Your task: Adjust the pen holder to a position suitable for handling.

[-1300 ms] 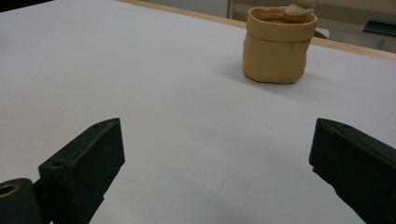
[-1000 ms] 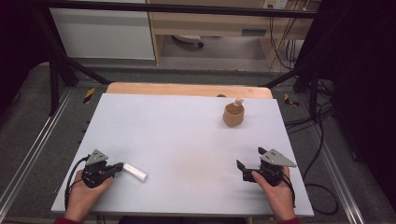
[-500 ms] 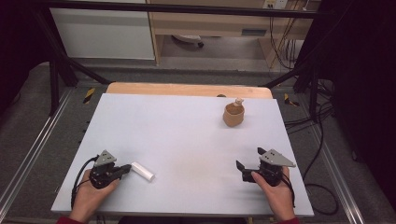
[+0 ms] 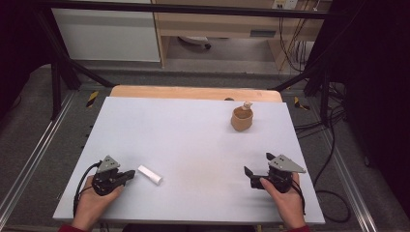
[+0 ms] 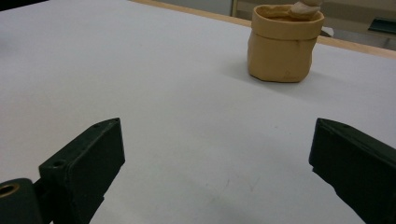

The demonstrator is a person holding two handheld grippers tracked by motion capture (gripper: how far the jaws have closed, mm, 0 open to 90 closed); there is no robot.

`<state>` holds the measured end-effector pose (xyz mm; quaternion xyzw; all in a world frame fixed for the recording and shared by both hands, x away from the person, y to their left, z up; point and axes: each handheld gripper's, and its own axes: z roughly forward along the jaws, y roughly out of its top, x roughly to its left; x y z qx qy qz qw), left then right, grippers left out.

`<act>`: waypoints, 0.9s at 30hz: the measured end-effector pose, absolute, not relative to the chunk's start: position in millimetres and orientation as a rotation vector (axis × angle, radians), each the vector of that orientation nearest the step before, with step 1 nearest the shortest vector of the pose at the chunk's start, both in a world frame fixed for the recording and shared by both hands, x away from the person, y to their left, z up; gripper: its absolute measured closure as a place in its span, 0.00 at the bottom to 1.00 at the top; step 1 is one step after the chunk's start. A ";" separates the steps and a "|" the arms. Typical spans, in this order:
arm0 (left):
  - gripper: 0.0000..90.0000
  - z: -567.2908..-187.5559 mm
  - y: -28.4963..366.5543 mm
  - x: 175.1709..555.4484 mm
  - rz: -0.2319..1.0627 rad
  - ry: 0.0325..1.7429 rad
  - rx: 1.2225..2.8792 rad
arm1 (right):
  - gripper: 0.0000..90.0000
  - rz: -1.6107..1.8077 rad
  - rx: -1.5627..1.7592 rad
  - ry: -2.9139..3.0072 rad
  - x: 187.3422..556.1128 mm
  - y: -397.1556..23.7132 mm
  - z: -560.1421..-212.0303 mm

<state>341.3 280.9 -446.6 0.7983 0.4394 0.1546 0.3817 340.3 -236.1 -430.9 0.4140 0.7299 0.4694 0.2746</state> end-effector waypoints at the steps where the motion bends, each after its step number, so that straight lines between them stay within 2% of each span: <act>1: 1.00 -446.1 281.4 341.3 0.399 1.121 2.032 | 0.04 1.262 1.113 1.963 340.3 -236.0 -430.9; 16: 1.00 -441.3 274.7 360.8 0.479 1.124 1.994 | 0.04 1.265 1.111 1.962 340.0 -236.2 -430.7; 27: 1.00 -448.2 263.9 368.5 0.398 1.107 2.025 | 0.04 1.270 1.108 1.964 339.8 -236.1 -430.4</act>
